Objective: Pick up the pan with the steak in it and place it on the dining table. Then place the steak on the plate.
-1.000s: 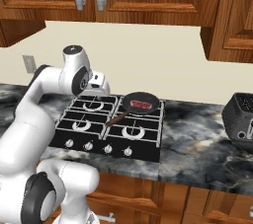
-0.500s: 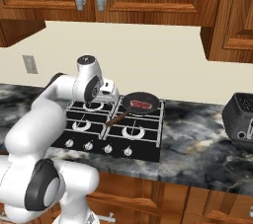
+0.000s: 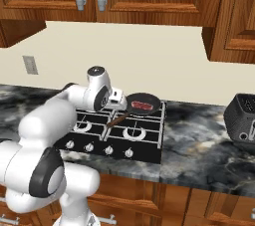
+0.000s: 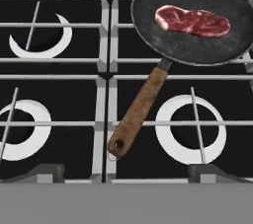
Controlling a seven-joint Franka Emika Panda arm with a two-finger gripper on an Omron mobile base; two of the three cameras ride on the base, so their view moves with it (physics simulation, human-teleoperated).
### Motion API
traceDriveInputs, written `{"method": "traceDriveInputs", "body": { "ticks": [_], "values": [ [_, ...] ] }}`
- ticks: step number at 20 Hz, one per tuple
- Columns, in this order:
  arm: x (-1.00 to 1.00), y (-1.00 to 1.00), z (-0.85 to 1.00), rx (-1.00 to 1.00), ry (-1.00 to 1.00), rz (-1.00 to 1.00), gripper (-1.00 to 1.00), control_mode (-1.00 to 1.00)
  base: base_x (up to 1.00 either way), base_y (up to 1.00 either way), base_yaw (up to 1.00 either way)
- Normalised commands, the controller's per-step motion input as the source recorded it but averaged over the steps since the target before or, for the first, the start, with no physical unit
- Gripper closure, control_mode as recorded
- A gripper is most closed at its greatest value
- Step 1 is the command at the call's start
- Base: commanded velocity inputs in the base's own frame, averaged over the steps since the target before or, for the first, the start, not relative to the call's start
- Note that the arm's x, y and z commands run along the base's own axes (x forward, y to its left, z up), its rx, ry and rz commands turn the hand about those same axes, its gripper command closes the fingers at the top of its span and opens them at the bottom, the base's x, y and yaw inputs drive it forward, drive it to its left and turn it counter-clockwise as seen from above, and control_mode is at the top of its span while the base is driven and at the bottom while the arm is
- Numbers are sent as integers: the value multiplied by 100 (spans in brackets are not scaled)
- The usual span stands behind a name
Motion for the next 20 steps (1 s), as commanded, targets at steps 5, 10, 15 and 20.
{"method": "traceDriveInputs", "body": {
  "ticks": [5,10,15,20],
  "values": [
    [17,-13,-36,0,-1,-5,-100,-100,0,0,0],
    [23,-4,-26,0,0,-9,-100,-100,0,0,0],
    [29,0,-20,0,-2,-8,-100,-100,0,0,0],
    [25,-3,-25,0,-1,-4,-100,-100,0,0,0]
  ]
}}
